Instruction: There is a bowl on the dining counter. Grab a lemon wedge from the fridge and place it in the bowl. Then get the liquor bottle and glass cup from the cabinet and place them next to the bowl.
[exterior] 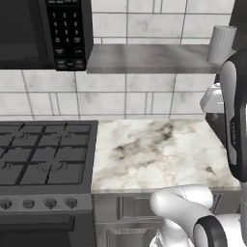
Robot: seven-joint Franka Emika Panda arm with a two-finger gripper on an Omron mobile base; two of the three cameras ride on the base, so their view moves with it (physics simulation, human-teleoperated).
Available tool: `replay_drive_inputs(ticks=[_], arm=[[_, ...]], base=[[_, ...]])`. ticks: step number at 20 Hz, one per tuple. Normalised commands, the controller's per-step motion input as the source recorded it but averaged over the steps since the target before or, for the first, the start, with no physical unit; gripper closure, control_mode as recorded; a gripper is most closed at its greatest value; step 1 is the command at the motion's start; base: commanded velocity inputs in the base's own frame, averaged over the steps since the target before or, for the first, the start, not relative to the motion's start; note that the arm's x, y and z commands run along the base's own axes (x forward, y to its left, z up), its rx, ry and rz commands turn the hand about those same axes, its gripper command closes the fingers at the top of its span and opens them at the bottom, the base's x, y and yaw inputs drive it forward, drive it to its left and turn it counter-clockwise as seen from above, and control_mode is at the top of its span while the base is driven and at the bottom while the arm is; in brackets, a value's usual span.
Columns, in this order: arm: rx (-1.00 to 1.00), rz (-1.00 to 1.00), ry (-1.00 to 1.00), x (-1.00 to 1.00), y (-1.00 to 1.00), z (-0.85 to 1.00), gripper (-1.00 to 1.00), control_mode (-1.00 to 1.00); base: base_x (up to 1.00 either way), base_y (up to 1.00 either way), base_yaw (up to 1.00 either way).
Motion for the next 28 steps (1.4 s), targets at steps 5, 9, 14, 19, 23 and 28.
replay_drive_inputs(ticks=[5,9,14,19,23,28], arm=[[0.00,0.20,-0.02,0.12,-0.27,0.00,-1.00,-1.00],[-0.06,0.16,-0.25,0.00,-0.12,0.38,-1.00,-1.00],[-0.20,0.10,-0.41,0.00,0.06,0.71,-1.00,-1.00],[-0.30,0.02,-0.37,0.14,0.19,0.62,-1.00,-1.00],[-0.25,0.00,-0.08,0.69,0.01,0.27,-1.00,-1.00],[-0.15,0.00,0.02,0.88,-0.04,0.16,-1.00,-1.00]], base=[[0.05,-0.10,0.09],[0.00,0.00,0.00],[0.00,0.00,0.00],[0.00,0.00,0.00],[0.00,0.00,0.00],[0.00,0.00,0.00]])
